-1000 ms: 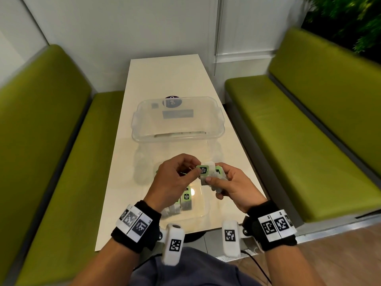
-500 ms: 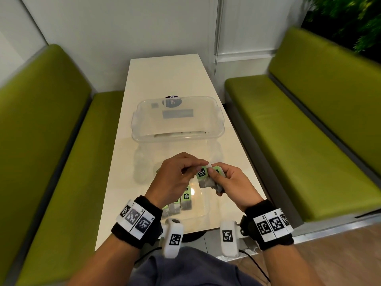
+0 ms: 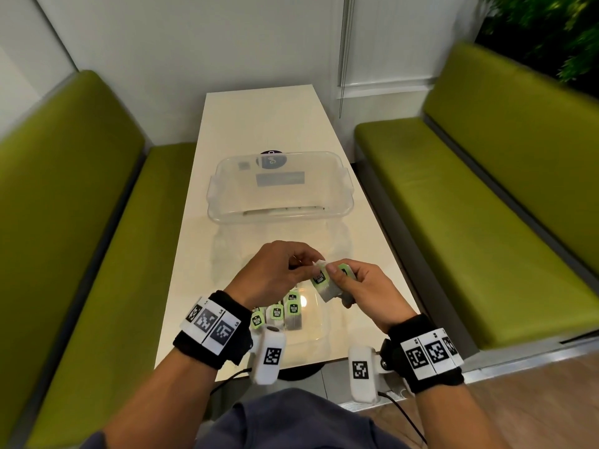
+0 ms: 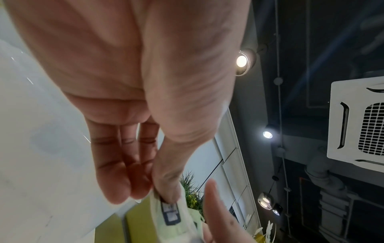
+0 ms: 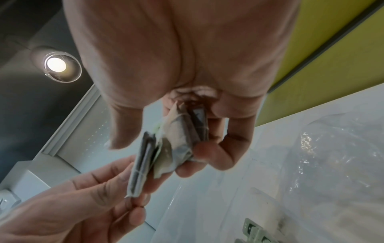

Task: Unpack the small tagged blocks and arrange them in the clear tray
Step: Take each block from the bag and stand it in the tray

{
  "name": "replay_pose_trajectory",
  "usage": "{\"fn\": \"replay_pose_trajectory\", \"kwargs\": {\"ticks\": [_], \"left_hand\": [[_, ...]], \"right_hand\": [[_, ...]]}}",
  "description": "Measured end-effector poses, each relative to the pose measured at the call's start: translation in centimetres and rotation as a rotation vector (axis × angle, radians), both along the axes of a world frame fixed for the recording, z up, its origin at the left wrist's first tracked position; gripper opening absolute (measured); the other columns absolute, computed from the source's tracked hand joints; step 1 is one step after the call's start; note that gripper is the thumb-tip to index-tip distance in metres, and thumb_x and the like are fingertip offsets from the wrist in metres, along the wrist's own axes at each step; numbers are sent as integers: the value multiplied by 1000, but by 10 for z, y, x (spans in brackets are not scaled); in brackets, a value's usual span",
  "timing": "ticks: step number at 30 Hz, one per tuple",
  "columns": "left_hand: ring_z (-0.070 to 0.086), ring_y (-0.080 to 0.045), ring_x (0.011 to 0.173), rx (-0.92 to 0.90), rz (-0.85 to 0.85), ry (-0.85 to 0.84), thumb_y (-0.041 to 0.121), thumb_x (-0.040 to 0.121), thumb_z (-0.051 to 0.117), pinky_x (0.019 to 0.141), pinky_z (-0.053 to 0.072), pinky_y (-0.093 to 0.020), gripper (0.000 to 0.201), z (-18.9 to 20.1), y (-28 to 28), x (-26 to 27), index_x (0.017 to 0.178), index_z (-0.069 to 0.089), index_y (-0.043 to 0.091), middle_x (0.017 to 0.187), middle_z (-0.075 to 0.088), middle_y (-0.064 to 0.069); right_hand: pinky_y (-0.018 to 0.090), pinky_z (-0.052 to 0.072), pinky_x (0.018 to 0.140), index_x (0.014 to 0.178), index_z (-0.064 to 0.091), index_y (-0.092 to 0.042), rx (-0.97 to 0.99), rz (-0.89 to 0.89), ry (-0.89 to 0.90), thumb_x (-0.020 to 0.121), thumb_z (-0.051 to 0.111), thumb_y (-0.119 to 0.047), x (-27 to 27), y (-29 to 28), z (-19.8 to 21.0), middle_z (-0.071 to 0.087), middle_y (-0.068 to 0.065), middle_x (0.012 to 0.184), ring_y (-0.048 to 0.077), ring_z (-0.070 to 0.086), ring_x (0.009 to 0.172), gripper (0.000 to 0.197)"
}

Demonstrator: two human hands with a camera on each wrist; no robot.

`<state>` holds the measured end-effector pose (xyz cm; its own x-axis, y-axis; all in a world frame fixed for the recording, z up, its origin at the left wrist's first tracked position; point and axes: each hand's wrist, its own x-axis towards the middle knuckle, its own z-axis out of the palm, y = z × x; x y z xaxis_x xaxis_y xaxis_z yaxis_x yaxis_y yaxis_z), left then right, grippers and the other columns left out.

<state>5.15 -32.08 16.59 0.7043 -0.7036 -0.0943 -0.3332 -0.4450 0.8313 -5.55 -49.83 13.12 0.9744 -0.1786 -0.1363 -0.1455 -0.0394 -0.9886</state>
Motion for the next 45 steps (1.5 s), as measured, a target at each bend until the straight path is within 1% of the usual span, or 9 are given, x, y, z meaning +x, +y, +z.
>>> {"fn": "replay_pose_trajectory", "kwargs": {"ticks": [6,9,11,16,23,27,33,41,45], "left_hand": [[73,-27,79,32,-48,65,20,93,75,81,62,-44,10,6,-3,7,100,75,26,83,77,-1],[75,-21,74,49,-81,97,18,93,75,77,62,-35,11,9,-5,9,103,75,22,79,78,-2],[76,-22,73,58,-71,94,18,92,76,78,63,-39,10,8,-7,13,102,76,21,78,78,-3],[76,-26,73,88,9,75,17,93,75,75,64,-37,9,4,-14,30,100,78,21,76,78,-6],[74,-16,63,243,146,-110,18,93,73,67,63,-35,11,-31,-24,70,92,77,27,71,77,3],[71,-14,68,393,144,-206,23,93,72,59,48,-25,8,-57,-37,83,96,73,30,83,76,8],[69,-18,79,508,159,-265,22,94,68,75,57,-33,8,-96,-54,90,96,72,28,93,76,8],[70,-21,81,553,169,-260,24,90,66,71,58,-33,14,-118,-69,99,86,75,34,92,76,5],[70,-26,88,557,175,-289,25,93,65,78,59,-38,15,-124,-74,99,93,79,32,100,76,0]], "right_hand": [[21,39,53,93,75,-2,-63,-27,19,88,77,-16,1,-7,-5,64,6,70,7,46,53,15],[18,40,52,92,76,-4,-78,-35,16,89,77,-18,2,-10,-8,65,2,69,3,48,52,14],[21,39,51,93,76,-6,-47,-49,35,88,78,-22,3,-12,-11,64,2,67,8,47,55,17],[28,38,52,97,74,-1,21,-140,74,90,76,-21,5,-20,-27,69,20,75,14,50,61,21],[25,37,47,95,74,-1,95,-281,138,91,75,-18,2,-36,-52,71,6,71,13,51,57,17],[24,38,48,94,73,-3,141,-305,142,91,74,-19,-3,-45,-60,72,5,71,14,52,58,16],[26,37,48,91,73,-7,161,-333,139,90,75,-21,-6,-57,-66,73,6,72,16,52,60,14],[28,39,51,94,73,-11,188,-336,176,90,76,-26,-9,-61,-69,74,10,78,19,51,63,16],[31,42,54,99,72,-8,215,-318,201,91,74,-29,-8,-58,-68,74,10,81,19,55,68,23]]}}
